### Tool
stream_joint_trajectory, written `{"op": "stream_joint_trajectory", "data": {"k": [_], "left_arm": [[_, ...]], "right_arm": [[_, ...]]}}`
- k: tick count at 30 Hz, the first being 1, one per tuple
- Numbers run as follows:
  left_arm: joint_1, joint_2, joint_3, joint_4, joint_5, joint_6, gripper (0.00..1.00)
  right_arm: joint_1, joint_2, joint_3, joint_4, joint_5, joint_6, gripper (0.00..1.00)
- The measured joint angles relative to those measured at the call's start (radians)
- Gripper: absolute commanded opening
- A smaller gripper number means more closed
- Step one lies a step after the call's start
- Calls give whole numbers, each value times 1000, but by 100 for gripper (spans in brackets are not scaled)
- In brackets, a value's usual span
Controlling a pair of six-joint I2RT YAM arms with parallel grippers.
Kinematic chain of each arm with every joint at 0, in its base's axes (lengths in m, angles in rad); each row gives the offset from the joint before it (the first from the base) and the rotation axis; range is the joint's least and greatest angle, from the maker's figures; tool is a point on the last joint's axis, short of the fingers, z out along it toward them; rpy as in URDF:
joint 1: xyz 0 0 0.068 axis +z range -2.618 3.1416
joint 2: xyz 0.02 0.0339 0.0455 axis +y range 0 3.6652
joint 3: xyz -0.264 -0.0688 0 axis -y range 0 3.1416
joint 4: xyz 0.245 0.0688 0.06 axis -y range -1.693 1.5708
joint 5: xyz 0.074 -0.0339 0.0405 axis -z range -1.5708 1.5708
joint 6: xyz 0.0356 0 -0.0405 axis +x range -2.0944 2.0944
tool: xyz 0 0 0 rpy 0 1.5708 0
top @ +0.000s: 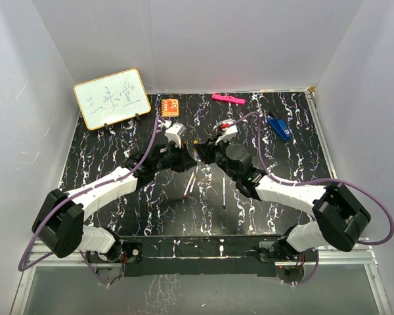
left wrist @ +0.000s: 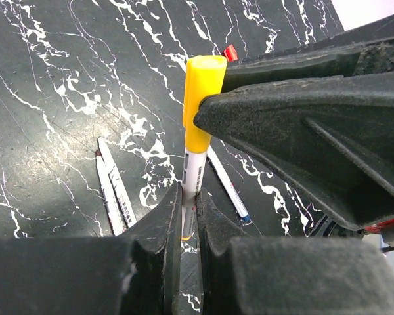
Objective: Insert the pens into the pen caps
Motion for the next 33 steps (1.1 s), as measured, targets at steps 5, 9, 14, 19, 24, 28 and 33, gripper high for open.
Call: {"op": "stream_joint_trajectory", "data": {"k": [5, 9, 14, 19, 24, 28, 33], "left_arm": [[16, 0, 17, 20, -15, -11, 0], [32, 2, 17, 34, -35, -18, 0], [32, 2, 17, 32, -58, -13, 0], [32, 2, 17, 31, -79, 2, 0], [33, 4, 17, 46, -61, 13, 0], [33, 4, 17, 93, 11, 20, 0], [33, 3, 15, 144, 113, 26, 0]], "right_arm": [[22, 1, 24, -122, 23, -2, 29], [27, -18, 27, -181, 65, -6, 33], [33, -113, 27, -204, 150, -21, 36], [33, -218, 27, -201, 224, -50, 40], [33, -241, 27, -199, 246, -57, 57], [33, -232, 27, -188, 217, -58, 64], [33, -212, 35, -176, 172, -67, 64]]}}
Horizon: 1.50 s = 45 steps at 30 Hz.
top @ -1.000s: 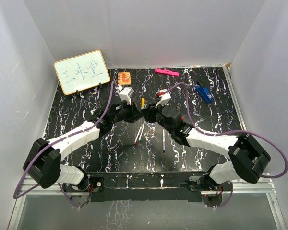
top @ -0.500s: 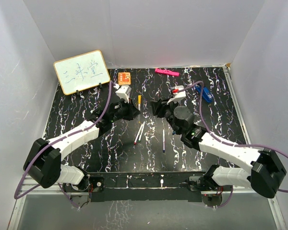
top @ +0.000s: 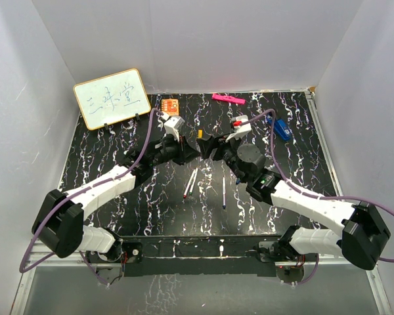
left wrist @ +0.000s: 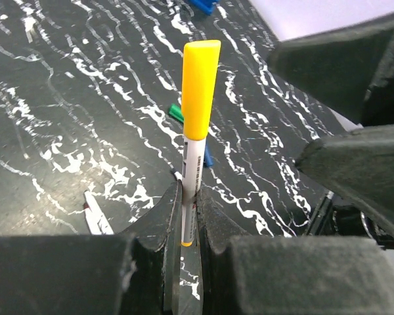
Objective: Insert the pens into the pen caps
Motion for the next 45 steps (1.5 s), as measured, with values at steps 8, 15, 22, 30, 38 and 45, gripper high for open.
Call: {"op": "stream_joint_trajectory", "data": {"k": [8, 15, 22, 30, 38, 45], "left_arm": [[0, -10, -50, 99, 133, 0, 0], [0, -19, -60, 163, 212, -8, 0], [0, -29, -60, 204, 251, -15, 0], [0, -29, -60, 218, 265, -23, 0], [0, -29, -60, 224, 281, -30, 0], [0, -29, -60, 224, 281, -34, 0]], "right_arm": [[0, 3, 61, 26, -20, -16, 62], [0, 3, 62, 25, -20, -16, 58], [-1, 2, 62, 7, -44, -12, 55], [-2, -10, 62, -8, -75, -10, 47], [-3, -10, 62, -17, -87, -9, 5], [-10, -10, 62, -23, -94, -11, 0]]}}
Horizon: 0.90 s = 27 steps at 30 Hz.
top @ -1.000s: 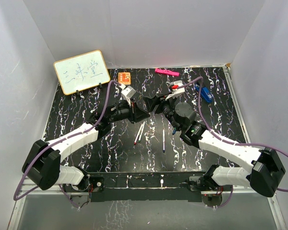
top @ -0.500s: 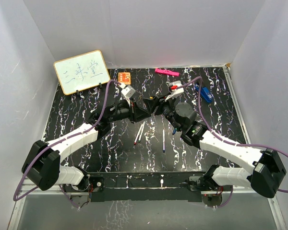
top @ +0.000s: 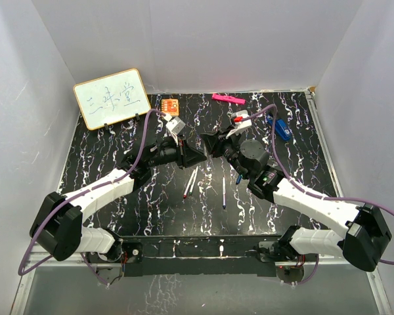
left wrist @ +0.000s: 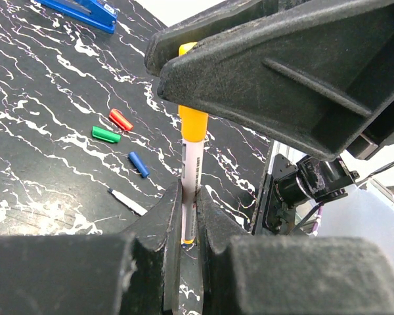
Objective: Insert the pens into the pen caps
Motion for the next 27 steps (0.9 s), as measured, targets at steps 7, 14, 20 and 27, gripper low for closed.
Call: {"op": "stream_joint_trajectory", "data": {"k": [7, 14, 20, 27], "left_arm": [[0, 0, 0, 0, -1, -8, 0], [12, 0, -2, 0, -12, -38, 0], [45, 0, -27, 45, 22, -103, 0], [54, 0, -29, 51, 37, -111, 0]], "right_arm": [[-2, 3, 4, -7, -14, -8, 0], [-10, 29, 28, -28, -55, -29, 0], [-11, 34, 28, -26, -68, -29, 0], [-11, 39, 36, -23, -55, -28, 26]]}}
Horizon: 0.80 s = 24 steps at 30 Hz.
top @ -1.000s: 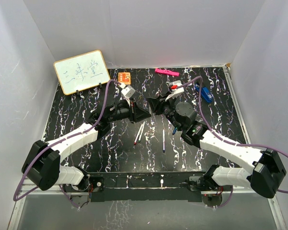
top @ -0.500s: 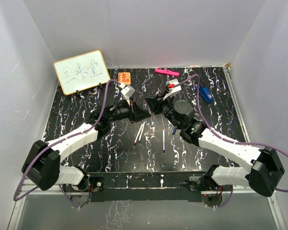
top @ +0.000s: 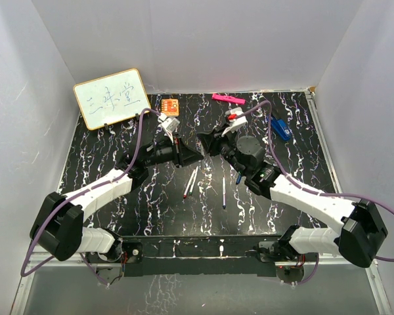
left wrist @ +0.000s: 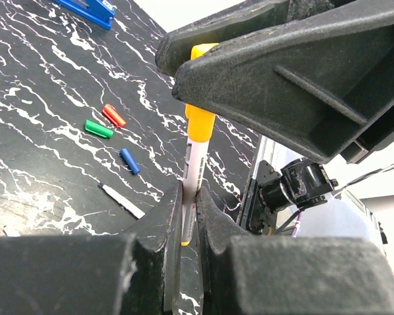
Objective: Insert the pens into the pen caps
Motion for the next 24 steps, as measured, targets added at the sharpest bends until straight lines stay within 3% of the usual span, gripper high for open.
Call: {"op": "stream_joint_trajectory", "data": {"k": [2, 5, 12, 15, 17, 24], "left_arm": [[3, 0, 1, -10, -8, 11, 0], [13, 0, 15, -39, -43, 35, 0], [24, 1, 61, -194, -151, 111, 0], [23, 20, 87, -277, -224, 142, 0], [23, 59, 123, -341, -288, 163, 0], [24, 278, 312, -546, -525, 199, 0]], "right_arm": [[1, 10, 8, -2, 8, -4, 46], [5, 35, 18, -19, 31, -27, 63], [7, 31, 30, -8, 132, -87, 71], [7, -18, 30, 9, 181, -108, 90], [7, -56, 30, 20, 219, -117, 96], [7, -107, 29, 5, 330, -122, 98]]}}
